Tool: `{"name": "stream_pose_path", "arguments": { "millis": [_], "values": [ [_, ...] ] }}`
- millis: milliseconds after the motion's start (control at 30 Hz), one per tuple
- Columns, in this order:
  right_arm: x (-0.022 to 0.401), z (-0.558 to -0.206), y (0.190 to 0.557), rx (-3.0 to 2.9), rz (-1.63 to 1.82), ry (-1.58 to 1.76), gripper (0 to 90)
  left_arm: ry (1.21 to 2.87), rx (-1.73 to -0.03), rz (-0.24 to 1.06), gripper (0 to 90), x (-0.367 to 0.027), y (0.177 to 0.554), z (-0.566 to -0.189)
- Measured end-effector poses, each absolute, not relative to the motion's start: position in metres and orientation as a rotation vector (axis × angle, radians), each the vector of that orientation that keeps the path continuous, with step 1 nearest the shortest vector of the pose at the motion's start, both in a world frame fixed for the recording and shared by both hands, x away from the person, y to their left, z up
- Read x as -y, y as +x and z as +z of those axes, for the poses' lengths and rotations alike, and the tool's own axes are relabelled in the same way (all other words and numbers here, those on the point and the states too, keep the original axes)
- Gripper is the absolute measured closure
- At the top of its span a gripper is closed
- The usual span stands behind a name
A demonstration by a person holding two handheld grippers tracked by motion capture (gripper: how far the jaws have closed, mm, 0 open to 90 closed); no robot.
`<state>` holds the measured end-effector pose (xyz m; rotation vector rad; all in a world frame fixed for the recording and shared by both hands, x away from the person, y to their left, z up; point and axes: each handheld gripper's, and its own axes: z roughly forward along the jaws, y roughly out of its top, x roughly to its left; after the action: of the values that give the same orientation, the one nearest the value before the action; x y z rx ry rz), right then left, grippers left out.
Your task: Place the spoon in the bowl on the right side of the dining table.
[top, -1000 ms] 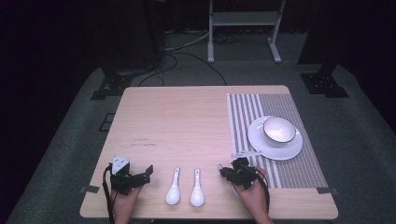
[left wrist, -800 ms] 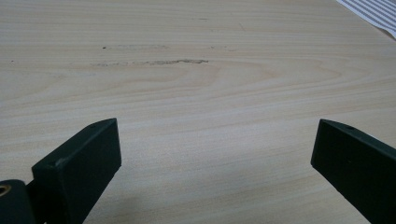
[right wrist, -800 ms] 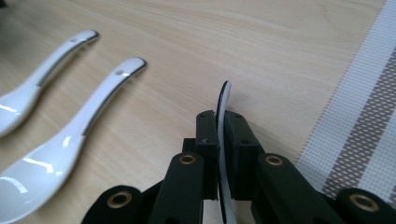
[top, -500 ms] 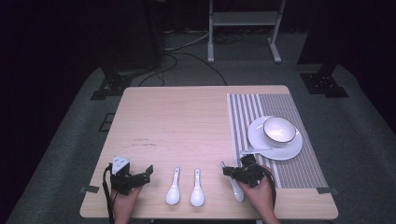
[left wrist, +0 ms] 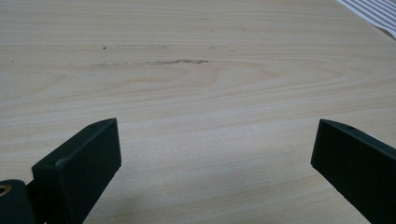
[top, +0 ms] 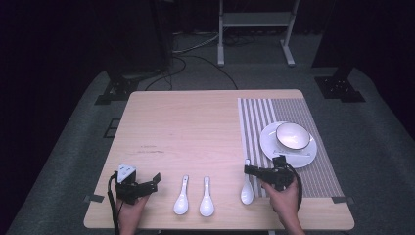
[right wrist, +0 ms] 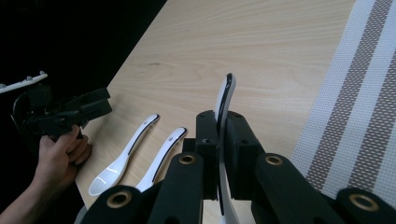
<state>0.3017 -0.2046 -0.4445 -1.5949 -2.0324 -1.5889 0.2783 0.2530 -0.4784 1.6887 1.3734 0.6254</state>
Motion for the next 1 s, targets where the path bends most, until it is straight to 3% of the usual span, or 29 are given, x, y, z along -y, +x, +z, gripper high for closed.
{"name": "stream_pose_path", "arguments": {
  "millis": [1000],
  "values": [
    [0.285, -0.413, 0.324, 1.774, -1.751, -1.79, 83.9, 1.689, -1.376, 0.628, 0.2, -0.253, 0.278, -0.478]
  ]
}}
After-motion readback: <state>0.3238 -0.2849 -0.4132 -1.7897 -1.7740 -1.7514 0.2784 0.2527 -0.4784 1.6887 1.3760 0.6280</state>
